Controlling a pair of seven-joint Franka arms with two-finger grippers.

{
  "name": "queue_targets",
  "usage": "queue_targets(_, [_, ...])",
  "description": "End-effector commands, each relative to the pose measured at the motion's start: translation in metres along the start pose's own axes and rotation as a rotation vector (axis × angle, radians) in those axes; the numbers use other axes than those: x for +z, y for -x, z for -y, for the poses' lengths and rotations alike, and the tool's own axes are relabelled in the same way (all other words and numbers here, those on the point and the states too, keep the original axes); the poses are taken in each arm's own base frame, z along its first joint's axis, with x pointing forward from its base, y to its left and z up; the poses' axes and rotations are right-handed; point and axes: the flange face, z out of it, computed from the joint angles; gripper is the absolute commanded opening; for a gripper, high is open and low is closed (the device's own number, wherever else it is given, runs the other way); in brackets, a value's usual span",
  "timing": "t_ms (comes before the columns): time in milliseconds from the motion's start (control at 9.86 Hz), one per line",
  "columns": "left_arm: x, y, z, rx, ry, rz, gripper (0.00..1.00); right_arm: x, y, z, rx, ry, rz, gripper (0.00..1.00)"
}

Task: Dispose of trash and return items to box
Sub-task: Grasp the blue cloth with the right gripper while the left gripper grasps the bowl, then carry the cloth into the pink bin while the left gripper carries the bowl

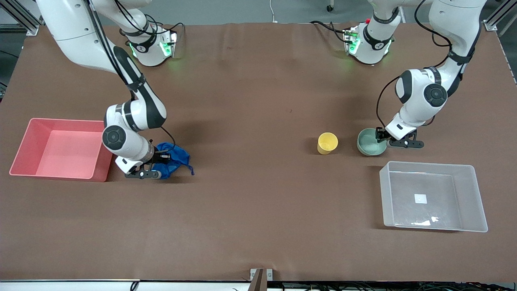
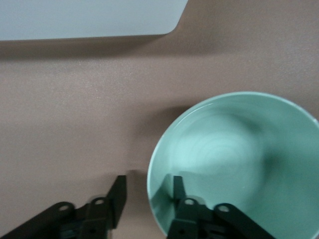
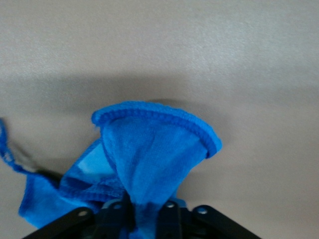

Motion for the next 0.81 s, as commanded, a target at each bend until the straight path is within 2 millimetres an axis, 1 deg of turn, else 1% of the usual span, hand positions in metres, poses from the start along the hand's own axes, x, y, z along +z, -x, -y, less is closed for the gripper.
queue_targets(0, [0.009, -0.003, -0.004, 0.013, 0.006, 0.003, 0.00, -0.082, -0.008, -0.005, 0.032, 0.012, 0.087, 0.01])
queue_targets(101, [0.006, -0.004, -0.004, 0.013, 0.006, -0.004, 0.00, -0.129, -0.013, -0.018, 0.045, 0.015, 0.114, 0.01])
queue_targets(203, [-0.009, -0.008, -0.004, 0.012, 0.006, -0.029, 0.00, -0.174, -0.012, -0.042, 0.053, 0.013, 0.131, 0.01])
queue_targets(304, [-0.034, -0.013, -0.004, 0.011, 0.008, -0.053, 0.00, -0.209, -0.008, -0.077, 0.035, 0.003, 0.132, 0.01])
queue_targets(406, [-0.061, -0.018, -0.004, 0.011, 0.014, -0.061, 0.00, -0.224, -0.005, -0.117, 0.003, 0.010, 0.123, 0.01])
queue_targets(507, [-0.092, -0.031, -0.002, -0.013, 0.036, -0.056, 0.00, -0.228, -0.002, -0.168, -0.005, 0.016, 0.116, 0.01])
queue_targets(609, [-0.125, -0.051, 0.000, -0.033, 0.071, -0.032, 0.00, -0.225, 0.002, -0.208, -0.055, 0.028, 0.122, 0.01])
queue_targets(710, [-0.158, -0.075, 0.009, -0.048, 0.091, -0.001, 0.00, -0.219, 0.008, -0.246, -0.077, 0.048, 0.124, 0.01])
